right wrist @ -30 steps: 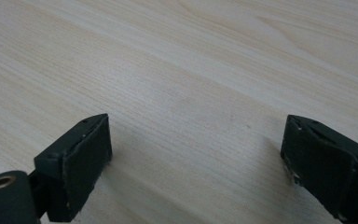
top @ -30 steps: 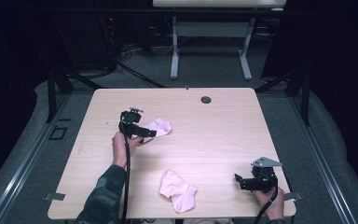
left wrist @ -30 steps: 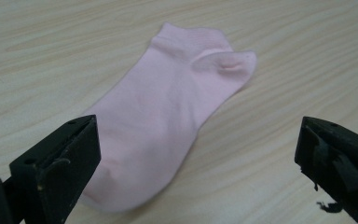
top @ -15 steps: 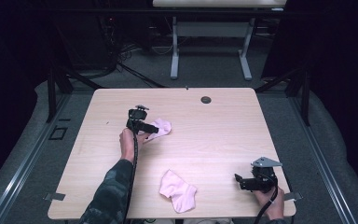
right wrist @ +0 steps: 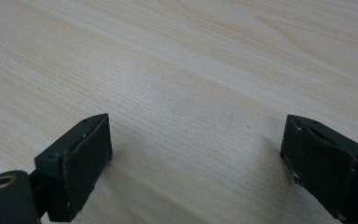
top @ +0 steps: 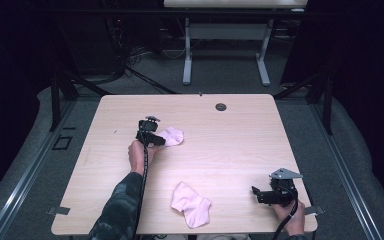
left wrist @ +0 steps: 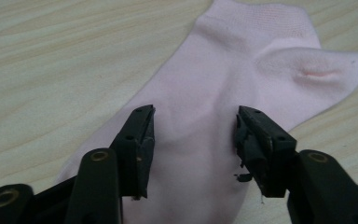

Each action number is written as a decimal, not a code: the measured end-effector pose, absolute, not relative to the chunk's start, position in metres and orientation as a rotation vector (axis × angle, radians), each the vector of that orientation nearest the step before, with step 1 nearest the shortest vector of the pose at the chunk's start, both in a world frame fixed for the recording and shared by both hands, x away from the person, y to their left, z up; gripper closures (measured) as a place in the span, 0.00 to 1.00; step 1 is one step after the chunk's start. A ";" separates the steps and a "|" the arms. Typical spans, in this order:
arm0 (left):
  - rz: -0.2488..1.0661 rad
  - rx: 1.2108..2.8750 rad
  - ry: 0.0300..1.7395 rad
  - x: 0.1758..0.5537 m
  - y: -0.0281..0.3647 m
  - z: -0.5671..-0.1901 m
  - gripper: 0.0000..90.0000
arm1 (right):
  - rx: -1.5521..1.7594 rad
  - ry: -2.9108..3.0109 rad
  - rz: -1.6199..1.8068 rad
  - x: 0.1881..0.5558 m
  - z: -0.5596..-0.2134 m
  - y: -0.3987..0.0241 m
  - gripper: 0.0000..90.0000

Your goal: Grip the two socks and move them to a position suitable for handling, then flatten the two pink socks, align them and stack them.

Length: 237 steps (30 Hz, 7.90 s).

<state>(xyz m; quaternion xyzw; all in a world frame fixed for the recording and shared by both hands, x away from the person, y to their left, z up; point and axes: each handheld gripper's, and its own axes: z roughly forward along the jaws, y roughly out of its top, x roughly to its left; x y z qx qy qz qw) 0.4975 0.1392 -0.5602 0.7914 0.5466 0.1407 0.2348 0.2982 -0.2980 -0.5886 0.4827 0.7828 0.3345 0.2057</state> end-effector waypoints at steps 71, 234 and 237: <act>0.082 2.281 0.942 0.384 0.063 -0.554 0.88 | 1.358 2.166 0.937 0.298 -0.589 -0.298 0.10; 0.312 2.270 1.055 0.273 0.110 -0.566 0.98 | 1.313 2.484 0.882 0.252 -0.564 -0.159 0.96; 0.314 2.270 1.056 0.268 0.115 -0.566 0.99 | 1.297 2.478 0.895 0.254 -0.563 -0.159 0.97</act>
